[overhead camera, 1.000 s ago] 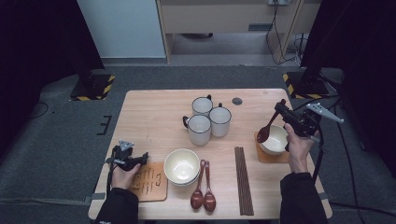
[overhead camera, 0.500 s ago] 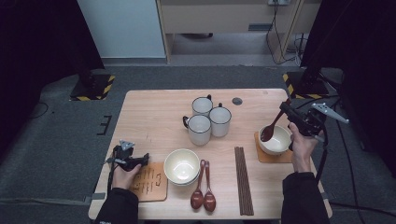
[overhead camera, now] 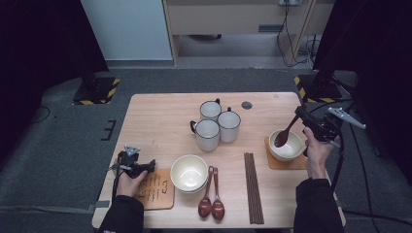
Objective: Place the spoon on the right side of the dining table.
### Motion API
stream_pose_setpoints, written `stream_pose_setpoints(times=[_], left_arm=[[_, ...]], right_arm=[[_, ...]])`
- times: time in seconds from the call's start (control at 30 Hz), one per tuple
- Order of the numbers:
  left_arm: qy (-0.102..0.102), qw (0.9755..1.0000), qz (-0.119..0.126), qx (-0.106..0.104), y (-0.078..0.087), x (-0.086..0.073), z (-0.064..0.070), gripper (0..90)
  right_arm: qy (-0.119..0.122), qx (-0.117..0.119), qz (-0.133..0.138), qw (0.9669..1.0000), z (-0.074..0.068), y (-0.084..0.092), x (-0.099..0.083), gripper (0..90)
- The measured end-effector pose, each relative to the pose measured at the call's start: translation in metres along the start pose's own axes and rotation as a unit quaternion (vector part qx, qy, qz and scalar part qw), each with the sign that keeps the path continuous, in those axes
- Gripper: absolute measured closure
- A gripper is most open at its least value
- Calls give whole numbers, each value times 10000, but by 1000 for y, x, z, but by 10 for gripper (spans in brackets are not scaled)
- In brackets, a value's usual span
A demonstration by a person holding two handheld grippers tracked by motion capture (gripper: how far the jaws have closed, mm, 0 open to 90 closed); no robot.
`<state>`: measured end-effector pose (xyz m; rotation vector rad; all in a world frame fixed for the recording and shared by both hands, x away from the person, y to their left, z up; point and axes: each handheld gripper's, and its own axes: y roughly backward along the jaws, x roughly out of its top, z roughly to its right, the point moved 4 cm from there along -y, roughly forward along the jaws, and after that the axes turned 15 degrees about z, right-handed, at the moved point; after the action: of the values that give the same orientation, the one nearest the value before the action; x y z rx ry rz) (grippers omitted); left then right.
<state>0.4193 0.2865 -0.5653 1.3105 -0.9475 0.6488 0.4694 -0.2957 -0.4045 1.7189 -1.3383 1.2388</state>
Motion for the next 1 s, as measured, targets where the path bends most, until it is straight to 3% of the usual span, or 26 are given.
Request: stream_pose_setpoints(times=[0.5, 0.63, 1.0], left_arm=[[5, 10000, -2, 9, 0, 0, 0, 22], [7, 10000, -1, 11, 0, 0, 0, 22], [11, 10000, -1, 19, 0, 0, 0, 22]], right_arm=[[79, -265, -202, 9994, 14, -2, -10, 836], [266, -306, -319, 9987, 12, -4, -14, 835], [385, -370, -480, 9974, 9, -7, -23, 835]])
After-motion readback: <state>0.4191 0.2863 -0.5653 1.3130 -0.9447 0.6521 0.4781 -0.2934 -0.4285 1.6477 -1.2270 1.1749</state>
